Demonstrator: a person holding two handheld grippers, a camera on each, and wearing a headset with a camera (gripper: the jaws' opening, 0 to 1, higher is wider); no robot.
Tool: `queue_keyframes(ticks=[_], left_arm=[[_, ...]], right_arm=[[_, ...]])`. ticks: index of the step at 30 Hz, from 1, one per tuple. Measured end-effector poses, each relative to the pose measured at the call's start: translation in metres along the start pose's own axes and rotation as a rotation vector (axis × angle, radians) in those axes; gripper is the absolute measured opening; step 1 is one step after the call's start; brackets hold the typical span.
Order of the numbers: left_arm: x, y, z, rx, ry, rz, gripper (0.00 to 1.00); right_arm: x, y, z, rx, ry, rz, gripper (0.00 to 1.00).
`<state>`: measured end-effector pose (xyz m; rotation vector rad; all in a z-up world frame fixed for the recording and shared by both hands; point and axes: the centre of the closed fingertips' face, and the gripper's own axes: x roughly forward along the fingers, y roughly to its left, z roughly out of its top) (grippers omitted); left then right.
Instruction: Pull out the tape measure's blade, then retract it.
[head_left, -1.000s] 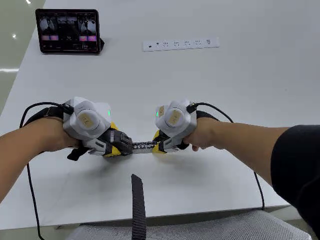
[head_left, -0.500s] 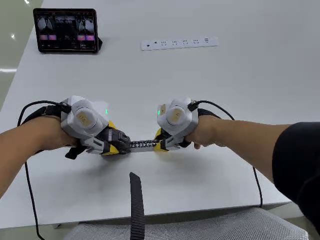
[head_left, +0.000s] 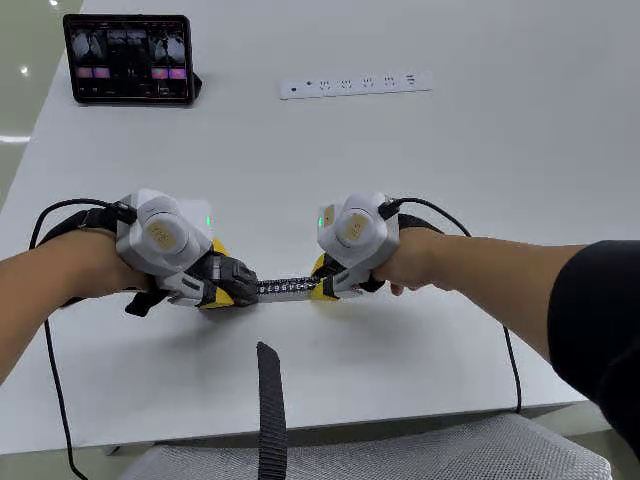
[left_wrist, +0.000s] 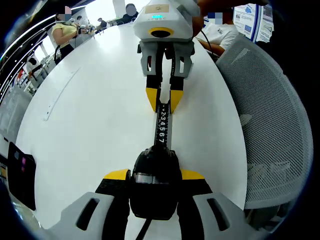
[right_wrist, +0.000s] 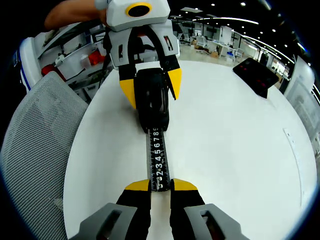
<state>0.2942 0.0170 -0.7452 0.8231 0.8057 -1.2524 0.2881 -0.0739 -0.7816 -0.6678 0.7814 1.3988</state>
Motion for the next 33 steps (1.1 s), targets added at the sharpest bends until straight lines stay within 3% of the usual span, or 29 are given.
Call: queue_keyframes(ticks=[33], left_arm=[[0.000,-0.001,0.000,-0.002,0.001,0.008,0.31]], right_arm=[[-0.011,-0.003,-0.017,0.017,0.006,0.009,0.10]])
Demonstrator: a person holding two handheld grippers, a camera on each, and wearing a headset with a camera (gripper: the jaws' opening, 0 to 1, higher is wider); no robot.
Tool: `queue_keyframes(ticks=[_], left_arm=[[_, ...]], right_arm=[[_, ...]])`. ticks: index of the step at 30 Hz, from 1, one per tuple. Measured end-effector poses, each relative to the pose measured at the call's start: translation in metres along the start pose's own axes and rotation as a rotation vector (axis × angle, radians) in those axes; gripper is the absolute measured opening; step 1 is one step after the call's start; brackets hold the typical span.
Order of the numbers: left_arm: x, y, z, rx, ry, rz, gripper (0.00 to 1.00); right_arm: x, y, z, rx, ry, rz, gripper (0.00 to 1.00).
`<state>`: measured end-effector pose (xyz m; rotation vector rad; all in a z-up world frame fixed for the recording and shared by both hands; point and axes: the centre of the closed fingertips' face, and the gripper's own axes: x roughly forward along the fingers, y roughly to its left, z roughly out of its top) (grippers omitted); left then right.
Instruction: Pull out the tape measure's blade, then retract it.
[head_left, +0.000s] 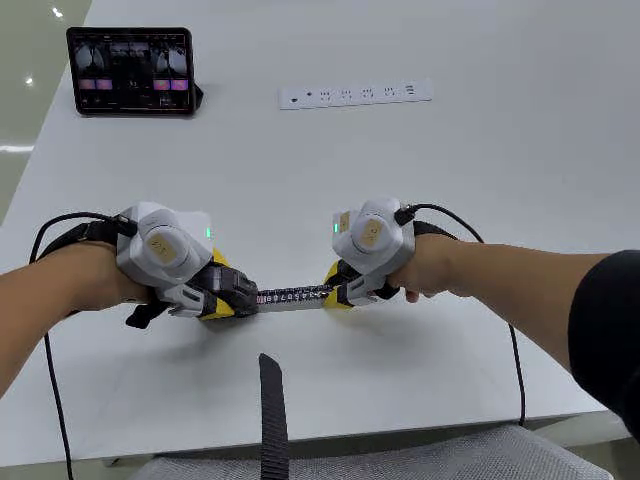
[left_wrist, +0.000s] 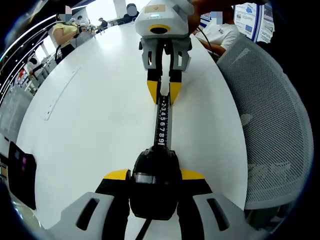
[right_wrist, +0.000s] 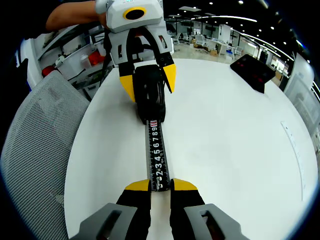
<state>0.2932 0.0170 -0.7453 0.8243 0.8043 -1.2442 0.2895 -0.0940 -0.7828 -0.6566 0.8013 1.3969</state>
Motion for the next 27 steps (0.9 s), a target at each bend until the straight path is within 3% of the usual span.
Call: queue_keyframes(ticks=[27], left_arm=[[0.000,0.000,0.001,0.000,-0.002,0.003,0.31]], right_arm=[[-0.014,-0.001,-0.019,0.020,0.012,-0.002,0.10]])
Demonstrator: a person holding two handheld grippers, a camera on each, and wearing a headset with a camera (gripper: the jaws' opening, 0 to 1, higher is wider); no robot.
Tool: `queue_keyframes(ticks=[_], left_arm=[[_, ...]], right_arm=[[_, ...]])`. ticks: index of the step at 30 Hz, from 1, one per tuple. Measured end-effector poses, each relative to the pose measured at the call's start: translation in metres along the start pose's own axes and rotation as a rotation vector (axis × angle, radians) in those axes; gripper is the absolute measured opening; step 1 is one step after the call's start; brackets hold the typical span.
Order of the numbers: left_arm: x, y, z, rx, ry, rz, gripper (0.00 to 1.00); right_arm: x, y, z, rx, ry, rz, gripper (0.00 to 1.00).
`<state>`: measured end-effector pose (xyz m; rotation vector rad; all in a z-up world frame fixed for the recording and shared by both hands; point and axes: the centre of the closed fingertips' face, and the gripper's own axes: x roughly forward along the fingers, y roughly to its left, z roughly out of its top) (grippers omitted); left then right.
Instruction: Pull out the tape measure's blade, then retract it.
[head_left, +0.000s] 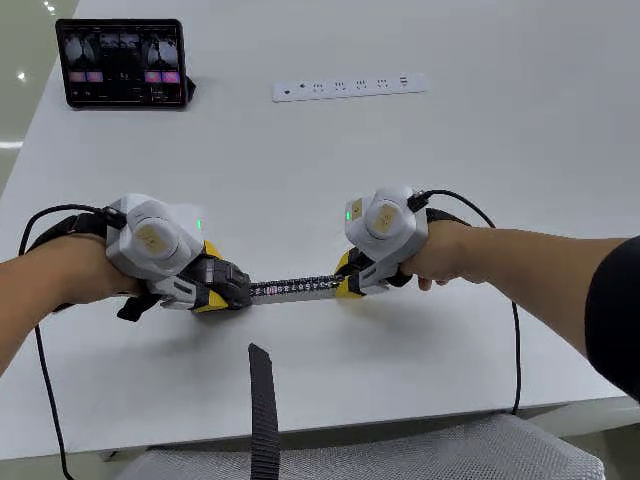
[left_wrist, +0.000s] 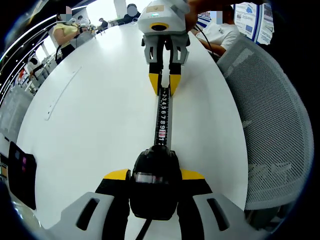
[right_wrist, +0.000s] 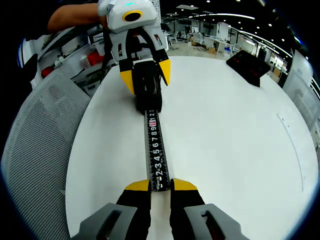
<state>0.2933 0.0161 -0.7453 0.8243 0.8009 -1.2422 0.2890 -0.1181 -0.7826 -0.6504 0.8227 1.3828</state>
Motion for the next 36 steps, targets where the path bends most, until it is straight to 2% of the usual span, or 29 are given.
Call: queue_keyframes(ticks=[36], left_arm=[[0.000,-0.001,-0.001,0.004,0.002,0.006,0.31]], right_arm=[[-0.013,-0.003,-0.017,0.004,0.014,-0.008,0.10]])
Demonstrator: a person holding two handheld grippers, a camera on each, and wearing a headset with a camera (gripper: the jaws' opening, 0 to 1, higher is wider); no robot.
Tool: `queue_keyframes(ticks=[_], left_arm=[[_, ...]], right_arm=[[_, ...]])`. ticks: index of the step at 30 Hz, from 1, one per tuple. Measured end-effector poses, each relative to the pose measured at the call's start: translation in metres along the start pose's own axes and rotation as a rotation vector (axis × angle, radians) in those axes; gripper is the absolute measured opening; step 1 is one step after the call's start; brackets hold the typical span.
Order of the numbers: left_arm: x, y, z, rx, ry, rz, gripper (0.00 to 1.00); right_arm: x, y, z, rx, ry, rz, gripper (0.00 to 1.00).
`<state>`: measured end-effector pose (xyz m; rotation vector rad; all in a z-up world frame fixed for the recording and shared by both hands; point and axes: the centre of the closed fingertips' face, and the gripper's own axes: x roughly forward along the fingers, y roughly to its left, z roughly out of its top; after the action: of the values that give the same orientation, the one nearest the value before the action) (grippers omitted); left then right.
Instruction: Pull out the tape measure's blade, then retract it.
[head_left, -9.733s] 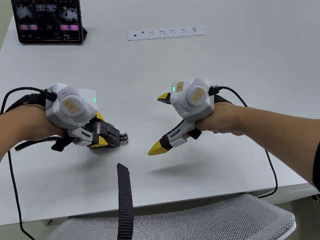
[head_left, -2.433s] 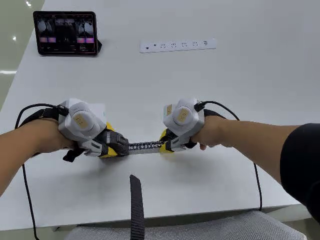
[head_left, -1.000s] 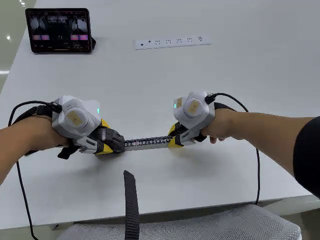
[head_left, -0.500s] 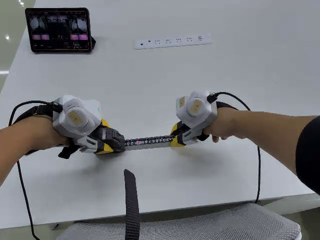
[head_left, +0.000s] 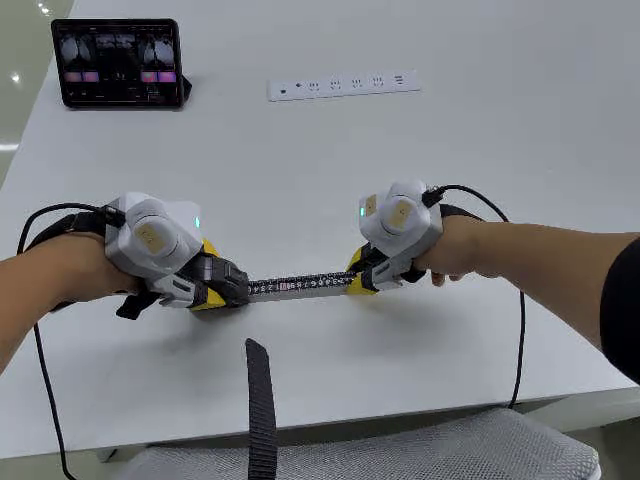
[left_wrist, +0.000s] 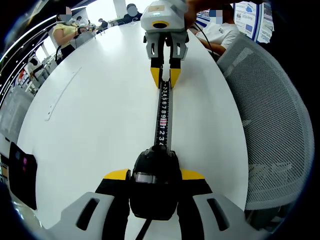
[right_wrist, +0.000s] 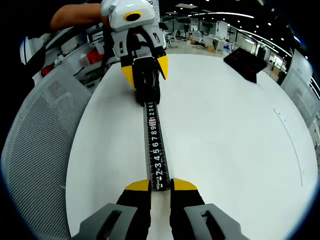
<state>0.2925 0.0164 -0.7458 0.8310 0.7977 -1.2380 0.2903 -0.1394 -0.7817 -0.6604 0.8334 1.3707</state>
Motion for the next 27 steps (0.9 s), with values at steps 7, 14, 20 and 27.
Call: queue_keyframes(ticks=[7,14,20,27], left_arm=[[0.000,0.000,0.000,0.001,0.002,0.002,0.31],[0.001,0.000,0.000,-0.001,0.004,0.000,0.31],[0.001,0.000,0.000,-0.002,0.006,-0.002,0.31],[0.001,0.000,0.000,-0.004,0.007,-0.001,0.31]], right_arm=[[-0.002,0.000,-0.003,0.003,0.001,-0.002,0.10],[-0.005,-0.001,-0.008,0.009,-0.003,-0.004,0.10],[-0.008,-0.001,-0.010,0.012,0.000,-0.003,0.10],[-0.009,-0.001,-0.013,0.015,0.002,-0.002,0.10]])
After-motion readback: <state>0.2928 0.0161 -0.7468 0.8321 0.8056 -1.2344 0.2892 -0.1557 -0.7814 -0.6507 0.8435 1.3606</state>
